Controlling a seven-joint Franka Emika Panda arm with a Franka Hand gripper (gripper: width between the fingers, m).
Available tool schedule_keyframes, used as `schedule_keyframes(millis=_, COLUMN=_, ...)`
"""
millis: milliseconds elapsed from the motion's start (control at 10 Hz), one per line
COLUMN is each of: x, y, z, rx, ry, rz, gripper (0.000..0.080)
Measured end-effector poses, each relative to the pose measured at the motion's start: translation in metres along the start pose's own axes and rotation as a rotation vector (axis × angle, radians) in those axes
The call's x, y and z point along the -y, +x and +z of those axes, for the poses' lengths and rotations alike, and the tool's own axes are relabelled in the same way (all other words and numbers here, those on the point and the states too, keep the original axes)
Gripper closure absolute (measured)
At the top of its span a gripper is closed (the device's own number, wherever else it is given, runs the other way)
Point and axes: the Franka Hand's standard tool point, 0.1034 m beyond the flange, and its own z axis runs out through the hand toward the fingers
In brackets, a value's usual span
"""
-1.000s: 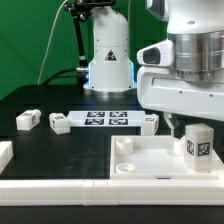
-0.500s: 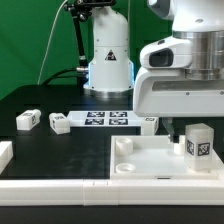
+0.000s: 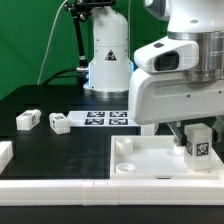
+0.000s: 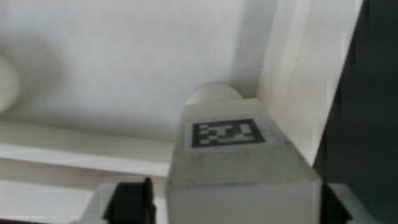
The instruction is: Assemble one leg
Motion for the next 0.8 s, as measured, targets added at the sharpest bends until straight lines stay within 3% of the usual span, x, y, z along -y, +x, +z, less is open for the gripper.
schedule_keyframes(millis=400, x=0.0004, y=-0.0001, z=0.0003, rx=0.000, ry=0.003, rz=0.045, gripper=0.0508)
schedule_keyframes(millis=600, x=0.0004, y=-0.0012, z=0.0013, rx=0.004, ry=0.020, rz=0.287, gripper=0.0508)
schedule_keyframes(millis=800, x=0.0035, y=-0.0023, z=0.0021, rx=0.007, ry=0.012, rz=0.544, gripper=0.0508)
